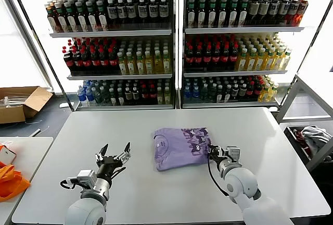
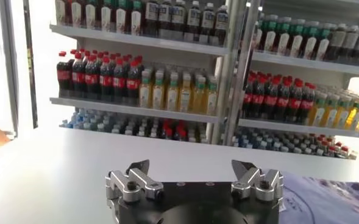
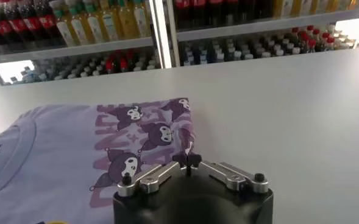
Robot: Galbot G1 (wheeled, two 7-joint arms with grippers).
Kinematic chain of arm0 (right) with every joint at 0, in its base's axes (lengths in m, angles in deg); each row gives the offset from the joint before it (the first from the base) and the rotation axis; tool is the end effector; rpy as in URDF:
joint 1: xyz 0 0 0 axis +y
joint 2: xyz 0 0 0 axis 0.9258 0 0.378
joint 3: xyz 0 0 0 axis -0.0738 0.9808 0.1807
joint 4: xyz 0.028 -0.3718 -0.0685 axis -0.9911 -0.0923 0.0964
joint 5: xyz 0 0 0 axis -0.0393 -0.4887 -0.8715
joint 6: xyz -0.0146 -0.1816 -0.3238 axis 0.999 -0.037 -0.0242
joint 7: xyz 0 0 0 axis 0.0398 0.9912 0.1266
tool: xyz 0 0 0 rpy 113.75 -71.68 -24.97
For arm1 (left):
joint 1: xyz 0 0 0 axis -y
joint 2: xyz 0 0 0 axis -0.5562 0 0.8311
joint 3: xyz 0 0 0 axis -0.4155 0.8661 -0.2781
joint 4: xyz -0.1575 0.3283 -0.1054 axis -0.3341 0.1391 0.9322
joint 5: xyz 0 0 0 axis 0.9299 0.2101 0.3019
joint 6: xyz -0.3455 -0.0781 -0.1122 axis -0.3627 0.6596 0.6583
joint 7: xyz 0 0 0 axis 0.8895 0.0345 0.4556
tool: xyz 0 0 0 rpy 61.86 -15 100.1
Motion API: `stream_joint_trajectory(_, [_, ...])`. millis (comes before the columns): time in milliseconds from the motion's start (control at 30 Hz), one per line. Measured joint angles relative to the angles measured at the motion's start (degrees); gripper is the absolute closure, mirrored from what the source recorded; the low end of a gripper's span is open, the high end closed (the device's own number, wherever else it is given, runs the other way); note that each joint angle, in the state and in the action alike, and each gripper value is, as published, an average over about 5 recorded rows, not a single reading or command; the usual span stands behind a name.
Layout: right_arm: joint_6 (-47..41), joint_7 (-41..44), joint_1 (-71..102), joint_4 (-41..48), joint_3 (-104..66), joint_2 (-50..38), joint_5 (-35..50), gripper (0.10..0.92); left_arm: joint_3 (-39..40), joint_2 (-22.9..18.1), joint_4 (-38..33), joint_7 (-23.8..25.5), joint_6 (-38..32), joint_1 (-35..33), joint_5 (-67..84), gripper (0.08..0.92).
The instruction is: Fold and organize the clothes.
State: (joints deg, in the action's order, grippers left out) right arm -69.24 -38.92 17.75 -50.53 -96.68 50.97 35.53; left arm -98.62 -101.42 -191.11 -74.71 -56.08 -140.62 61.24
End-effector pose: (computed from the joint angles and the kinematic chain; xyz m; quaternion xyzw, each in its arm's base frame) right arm 0.3640 -0.0246 -0.3066 0.0519 -0.9592 -0.0267 0.2767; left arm 0.2514 0.0246 -0.2937 -0.0212 -0.9891 0.0652 0.1306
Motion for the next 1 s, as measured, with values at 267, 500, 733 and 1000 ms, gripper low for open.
stream_joint_trajectory(267, [-0.31, 1.18, 1.88, -1.49, -0.07, -1.93, -3.3, 0.699, 0.09, -0.77, -0.31, 0.18, -0.13, -0.93, -0.74, 0.177])
stream_joint_trajectory(500, [-0.56, 1.23, 4.91, -4.23, -1.19, -3.03, -4.69, 0.491, 0.38, -1.33, -0.65, 0.45, -0.24, -1.3, -1.16, 0.177])
stream_joint_trajectory(733, [-0.5, 1.36, 7.51, -5.29, -2.61, -2.65, -4.83, 0.292, 0.78, -1.65, -0.49, 0.73, -0.44, -1.42, -1.52, 0.177])
stream_joint_trajectory(1000, [-0.04, 1.28, 9.06, -5.63, -3.31, -0.17, -4.87, 0.34, 1.12, -1.98, 0.51, 1.05, -0.91, -2.12, -2.11, 0.177])
